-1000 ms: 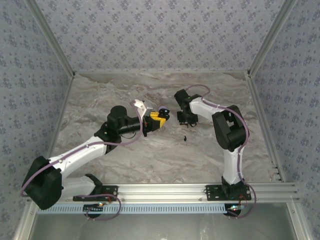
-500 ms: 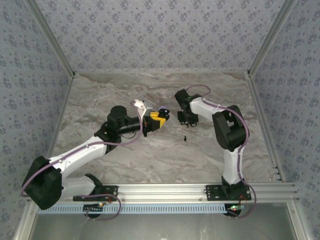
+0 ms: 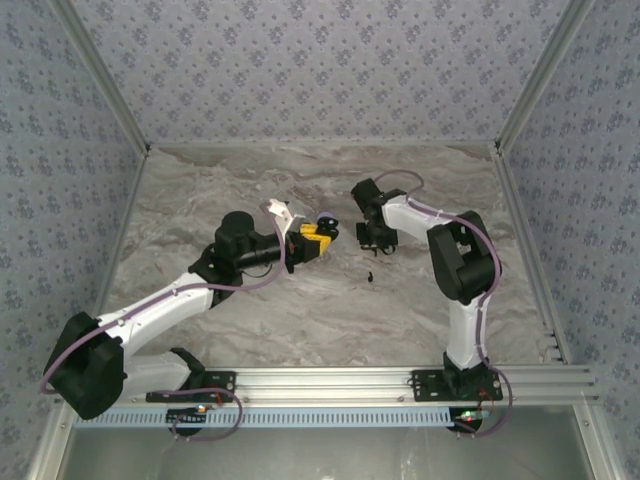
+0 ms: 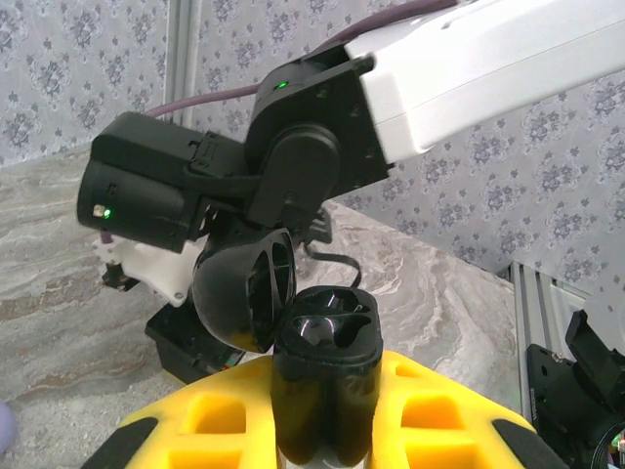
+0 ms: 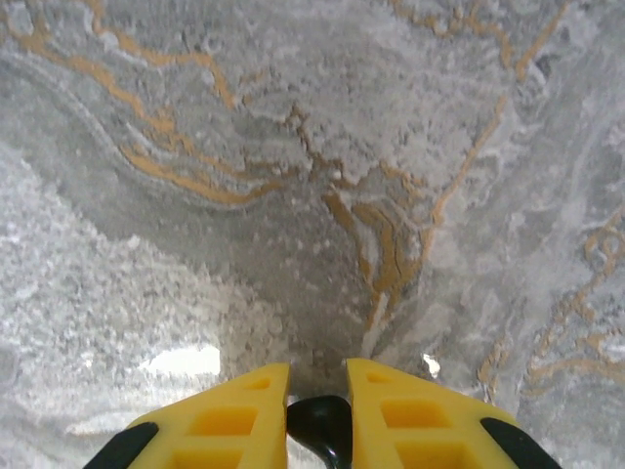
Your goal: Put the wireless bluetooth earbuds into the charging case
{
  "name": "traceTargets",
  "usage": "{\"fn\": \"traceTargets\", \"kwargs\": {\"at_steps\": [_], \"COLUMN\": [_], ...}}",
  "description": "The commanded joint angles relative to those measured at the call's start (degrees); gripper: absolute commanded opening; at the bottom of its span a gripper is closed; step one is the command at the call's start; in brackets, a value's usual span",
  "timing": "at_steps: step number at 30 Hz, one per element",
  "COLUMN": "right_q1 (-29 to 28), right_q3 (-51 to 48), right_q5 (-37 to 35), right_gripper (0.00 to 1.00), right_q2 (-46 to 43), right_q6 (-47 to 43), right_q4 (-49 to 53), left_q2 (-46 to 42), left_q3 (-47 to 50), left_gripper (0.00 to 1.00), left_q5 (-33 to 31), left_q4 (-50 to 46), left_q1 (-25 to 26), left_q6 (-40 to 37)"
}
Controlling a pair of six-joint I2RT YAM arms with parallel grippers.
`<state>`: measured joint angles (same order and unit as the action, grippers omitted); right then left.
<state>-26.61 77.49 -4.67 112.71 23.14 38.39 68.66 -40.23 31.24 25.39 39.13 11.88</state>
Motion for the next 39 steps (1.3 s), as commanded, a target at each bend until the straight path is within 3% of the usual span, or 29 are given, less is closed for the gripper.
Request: {"fn": "traceTargets", "kwargs": {"at_steps": [1, 17, 39], "right_q1": [0.4, 0.3, -3.4], "right_q3": [-1.5, -11.0, -9.7], "right_q5": [1.6, 7.7, 16.6], "right_gripper": [0.21, 0.21, 0.21], "right_q2": [-4.4, -19.9, -33.1], "right_q6": [0.3, -1.6, -2.0], "right_q4": [-1.3, -10.4, -16.4], "left_q2": [0.0, 7.6, 13.8], "left_q3": [-0.2, 2.0, 5.5], "left_gripper": [0.15, 0.16, 0.16], "left_q5": [-2.0, -9.4, -12.9], "left_q4": [0.1, 4.9, 16.0], "left_q1": [0.4, 0.6, 0.8], "left_q6": [-0.1, 4.2, 7.5]}}
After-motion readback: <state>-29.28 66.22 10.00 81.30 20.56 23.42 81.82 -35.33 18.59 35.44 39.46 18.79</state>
